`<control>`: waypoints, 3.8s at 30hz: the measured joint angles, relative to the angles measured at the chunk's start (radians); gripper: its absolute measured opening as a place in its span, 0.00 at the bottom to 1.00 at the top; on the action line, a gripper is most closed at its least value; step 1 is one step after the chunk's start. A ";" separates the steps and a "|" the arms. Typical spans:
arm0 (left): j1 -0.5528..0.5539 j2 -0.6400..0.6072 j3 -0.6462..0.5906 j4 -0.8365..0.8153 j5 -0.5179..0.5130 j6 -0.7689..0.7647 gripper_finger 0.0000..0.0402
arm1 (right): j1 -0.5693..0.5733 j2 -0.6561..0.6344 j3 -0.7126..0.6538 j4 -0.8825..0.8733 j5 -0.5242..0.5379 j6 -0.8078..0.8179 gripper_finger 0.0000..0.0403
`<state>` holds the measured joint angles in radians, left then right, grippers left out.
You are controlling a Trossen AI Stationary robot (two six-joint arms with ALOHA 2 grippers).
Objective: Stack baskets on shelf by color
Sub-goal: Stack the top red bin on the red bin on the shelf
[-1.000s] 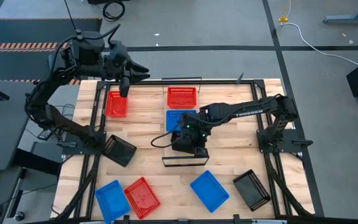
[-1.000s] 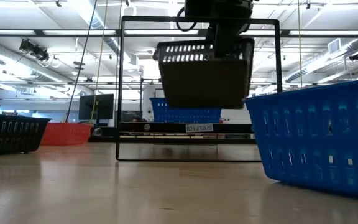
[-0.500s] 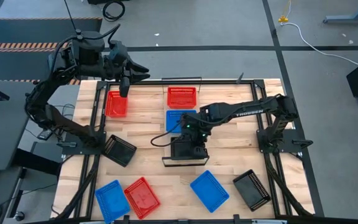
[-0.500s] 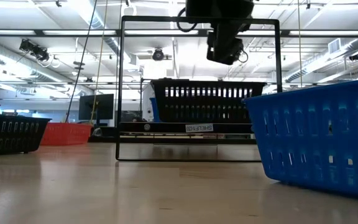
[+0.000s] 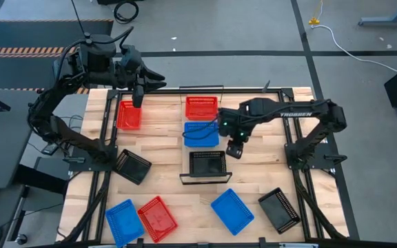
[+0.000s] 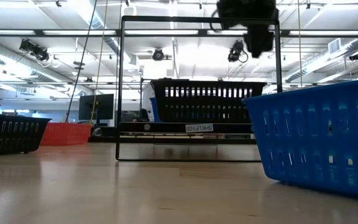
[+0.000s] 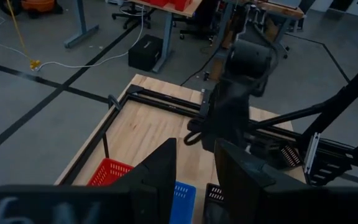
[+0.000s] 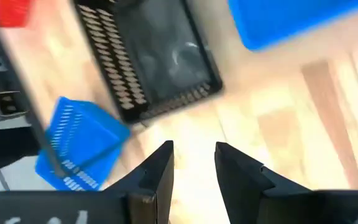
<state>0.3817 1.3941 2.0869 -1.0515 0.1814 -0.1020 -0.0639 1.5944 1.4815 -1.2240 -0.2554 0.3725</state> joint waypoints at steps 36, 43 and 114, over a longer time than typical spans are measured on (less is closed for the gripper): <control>-0.083 0.000 0.000 -0.019 -0.005 -0.018 0.29 | 0.009 0.008 -0.346 0.466 -0.008 0.221 0.30; -0.083 0.000 0.000 -0.019 -0.005 -0.023 0.29 | 0.010 0.008 -0.346 0.496 -0.029 0.230 0.30; 0.429 0.343 -1.069 0.110 -0.329 -0.385 0.46 | 0.008 -0.594 -0.344 0.160 0.283 0.368 0.30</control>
<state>0.8103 1.7367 1.0180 -0.9413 -0.1478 -0.4866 -0.0555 1.0004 1.1370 -1.0637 0.0280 0.7410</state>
